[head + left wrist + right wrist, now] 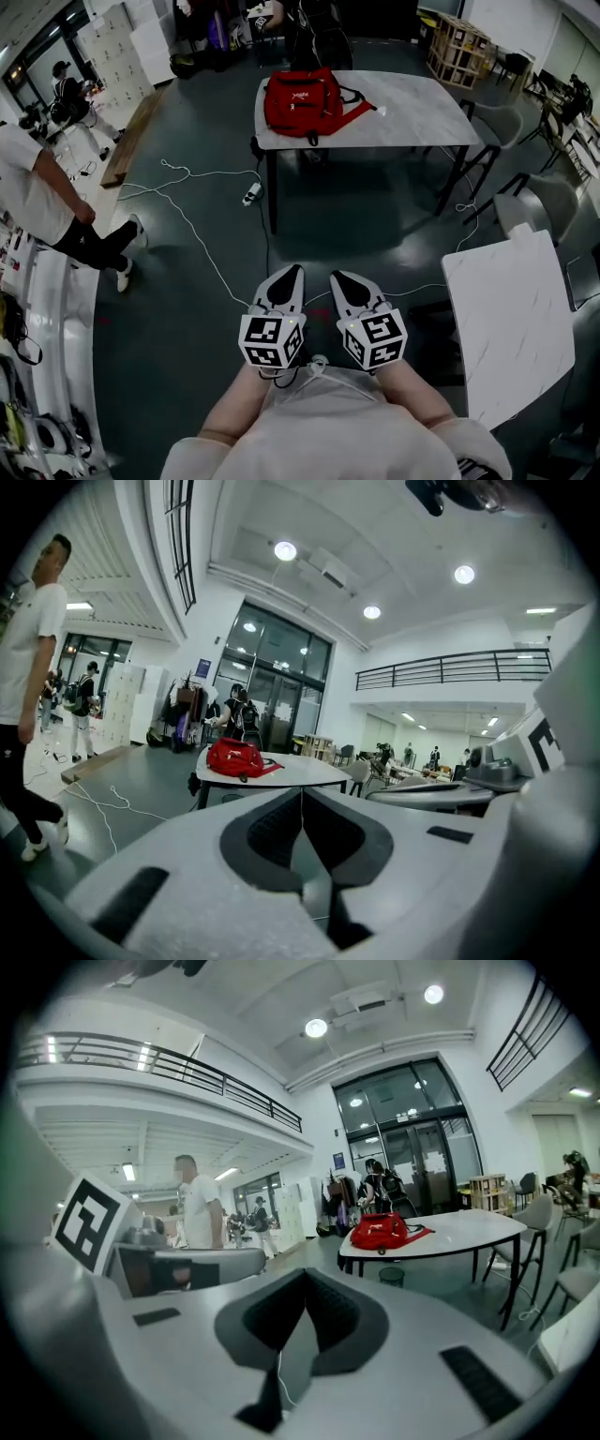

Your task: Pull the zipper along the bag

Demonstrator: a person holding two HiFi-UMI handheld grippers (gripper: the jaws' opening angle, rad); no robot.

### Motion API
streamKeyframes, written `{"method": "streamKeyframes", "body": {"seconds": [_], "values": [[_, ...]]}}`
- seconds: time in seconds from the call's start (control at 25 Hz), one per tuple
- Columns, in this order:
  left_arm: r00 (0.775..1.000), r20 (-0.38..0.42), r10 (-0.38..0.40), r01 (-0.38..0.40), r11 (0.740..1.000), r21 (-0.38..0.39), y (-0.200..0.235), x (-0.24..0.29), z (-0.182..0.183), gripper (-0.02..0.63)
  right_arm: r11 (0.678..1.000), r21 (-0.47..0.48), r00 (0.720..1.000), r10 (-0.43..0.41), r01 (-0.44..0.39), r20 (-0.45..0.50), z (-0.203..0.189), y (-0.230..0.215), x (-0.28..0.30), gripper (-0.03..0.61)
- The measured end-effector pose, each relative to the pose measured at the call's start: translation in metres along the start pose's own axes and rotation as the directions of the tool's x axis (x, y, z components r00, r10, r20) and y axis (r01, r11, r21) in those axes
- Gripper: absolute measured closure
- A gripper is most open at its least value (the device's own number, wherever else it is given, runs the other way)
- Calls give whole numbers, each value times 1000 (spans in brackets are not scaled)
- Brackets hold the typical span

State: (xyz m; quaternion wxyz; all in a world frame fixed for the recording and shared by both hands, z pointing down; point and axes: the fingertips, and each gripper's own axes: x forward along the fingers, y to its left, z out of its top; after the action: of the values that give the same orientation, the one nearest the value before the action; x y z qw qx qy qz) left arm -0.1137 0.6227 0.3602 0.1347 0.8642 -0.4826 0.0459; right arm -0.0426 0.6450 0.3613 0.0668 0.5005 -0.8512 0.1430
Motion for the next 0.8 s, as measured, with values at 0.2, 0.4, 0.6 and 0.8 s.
{"method": "streamKeyframes", "body": {"seconds": [0.2,0.4,0.6,0.8], "values": [[999,-33,20,-22,998,-51,11,7,-10,594,1000,15,999,-5,6,-38,-12,-7,5,551],[999,-46,26,-28,999,-40,23,25,-7,594,998,58,998,-34,37,-56,-15,-26,20,551],[999,-52,-2,1,1000,-24,40,68,-1,594,995,74,996,-65,70,-63,-11,-53,53,551],[996,-76,-37,35,999,-38,65,129,5,594,991,78,990,-100,108,-101,-3,-91,101,551]]}}
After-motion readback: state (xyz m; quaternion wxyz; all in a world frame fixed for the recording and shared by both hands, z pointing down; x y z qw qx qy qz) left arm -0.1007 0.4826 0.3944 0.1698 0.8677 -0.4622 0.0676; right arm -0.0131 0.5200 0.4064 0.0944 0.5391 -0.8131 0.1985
